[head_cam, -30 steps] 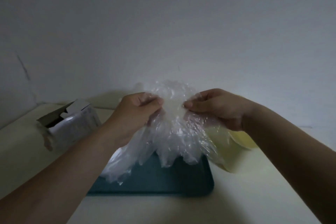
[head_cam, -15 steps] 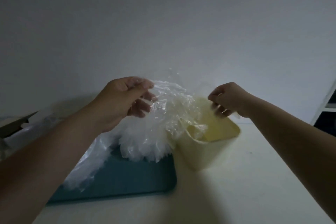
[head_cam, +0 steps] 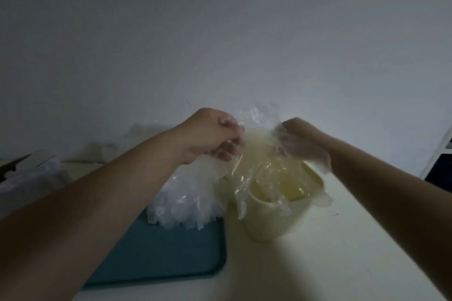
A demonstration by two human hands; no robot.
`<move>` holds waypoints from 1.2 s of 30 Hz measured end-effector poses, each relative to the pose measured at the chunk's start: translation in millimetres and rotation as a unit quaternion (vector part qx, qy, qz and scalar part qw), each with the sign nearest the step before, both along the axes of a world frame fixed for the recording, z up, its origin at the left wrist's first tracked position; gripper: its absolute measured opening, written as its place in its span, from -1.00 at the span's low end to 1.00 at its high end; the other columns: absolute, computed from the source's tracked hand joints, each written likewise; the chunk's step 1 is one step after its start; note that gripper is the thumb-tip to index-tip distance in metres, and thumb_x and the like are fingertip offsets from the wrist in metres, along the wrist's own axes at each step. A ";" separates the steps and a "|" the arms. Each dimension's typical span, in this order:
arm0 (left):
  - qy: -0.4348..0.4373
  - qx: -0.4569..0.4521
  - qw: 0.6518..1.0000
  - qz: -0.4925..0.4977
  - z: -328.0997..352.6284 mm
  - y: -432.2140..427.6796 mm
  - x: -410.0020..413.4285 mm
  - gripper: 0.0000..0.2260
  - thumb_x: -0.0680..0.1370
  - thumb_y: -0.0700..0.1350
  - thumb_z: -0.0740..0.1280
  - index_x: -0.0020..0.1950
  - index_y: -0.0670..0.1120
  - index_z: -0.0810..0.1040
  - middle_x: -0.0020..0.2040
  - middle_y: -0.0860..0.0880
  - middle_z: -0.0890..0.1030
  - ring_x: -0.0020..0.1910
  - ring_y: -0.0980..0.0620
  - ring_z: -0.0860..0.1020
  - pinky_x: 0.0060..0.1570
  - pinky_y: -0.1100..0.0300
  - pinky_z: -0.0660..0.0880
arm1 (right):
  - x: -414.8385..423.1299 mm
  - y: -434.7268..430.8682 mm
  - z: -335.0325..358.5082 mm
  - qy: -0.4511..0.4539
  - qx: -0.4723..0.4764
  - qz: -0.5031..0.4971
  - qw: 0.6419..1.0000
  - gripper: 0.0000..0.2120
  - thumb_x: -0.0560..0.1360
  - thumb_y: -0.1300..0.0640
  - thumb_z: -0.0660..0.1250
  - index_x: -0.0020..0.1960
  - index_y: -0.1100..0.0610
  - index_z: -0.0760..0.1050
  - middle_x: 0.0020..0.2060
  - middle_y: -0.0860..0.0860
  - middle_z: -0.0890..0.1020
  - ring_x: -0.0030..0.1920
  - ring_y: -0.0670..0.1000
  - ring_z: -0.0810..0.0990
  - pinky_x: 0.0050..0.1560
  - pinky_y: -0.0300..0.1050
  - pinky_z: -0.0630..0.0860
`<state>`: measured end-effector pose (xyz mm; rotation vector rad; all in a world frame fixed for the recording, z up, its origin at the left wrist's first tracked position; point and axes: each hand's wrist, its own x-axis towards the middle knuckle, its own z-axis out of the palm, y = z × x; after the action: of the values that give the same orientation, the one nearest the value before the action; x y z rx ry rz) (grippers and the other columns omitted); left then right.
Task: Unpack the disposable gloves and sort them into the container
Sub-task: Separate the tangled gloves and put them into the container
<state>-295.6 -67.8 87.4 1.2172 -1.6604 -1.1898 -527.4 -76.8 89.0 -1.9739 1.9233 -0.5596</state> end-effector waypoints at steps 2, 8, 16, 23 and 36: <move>-0.053 -0.011 0.999 0.005 -6.3 -14.5 -15.9 -0.94 0.56 -0.33 0.41 -0.05 -0.34 0.66 -0.16 -0.33 0.71 -0.32 -0.13 0.61 -0.25 0.02 0.56 | -18.4 -2.0 11.0 0.032 -0.060 -0.034 0.997 -0.70 0.56 0.22 0.42 0.28 0.19 0.63 0.11 0.12 0.71 0.08 0.05 0.66 0.02 -0.22 0.51; -0.171 0.001 0.985 0.015 -16.9 -46.0 -66.2 -0.91 0.51 -0.42 0.39 -0.04 -0.28 0.62 -0.17 -0.26 0.66 -0.23 -0.14 0.72 -0.23 0.12 0.68 | -12.0 36.0 23.0 0.047 -0.101 0.031 0.993 -0.84 0.57 0.17 0.36 0.03 0.06 0.72 -0.05 -0.06 0.73 -0.01 -0.04 0.67 0.11 -0.15 0.56; -0.179 -0.079 0.977 0.079 -26.9 -42.3 -56.2 -0.56 0.57 -0.18 0.47 0.45 -0.12 0.51 0.30 -0.08 0.57 0.29 -0.10 0.56 0.30 0.01 0.54 | 39.9 25.3 -22.2 0.199 0.191 0.111 0.955 -0.40 0.65 -0.06 0.23 0.64 -0.13 0.15 0.53 0.04 0.37 0.37 0.19 0.49 0.29 0.10 0.57; -0.088 -0.162 0.975 0.122 -12.4 5.7 1.7 -0.78 0.60 -0.19 0.44 0.25 -0.07 0.66 0.06 0.07 0.66 -0.01 0.20 0.62 -0.14 0.49 0.51 | 74.4 12.9 -51.1 0.307 0.259 0.143 0.905 -0.49 0.73 0.06 0.14 0.64 0.14 0.16 0.54 0.12 0.34 0.47 0.15 0.41 0.31 -0.02 0.41; -0.247 -0.181 0.932 0.193 -52.8 85.1 151.9 -0.90 0.59 -0.15 0.45 0.01 0.06 0.66 -0.05 0.17 0.65 -0.10 0.19 0.63 -0.04 0.28 0.57 | 153.0 63.2 17.7 0.151 -0.106 0.162 0.969 -0.59 0.58 0.15 0.32 0.42 0.13 0.50 0.38 0.07 0.56 0.34 0.11 0.55 0.38 0.02 0.50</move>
<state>-143.7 17.4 34.6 1.5834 -1.7720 -0.3244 -374.3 -13.6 106.8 -2.5752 1.6976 -0.4068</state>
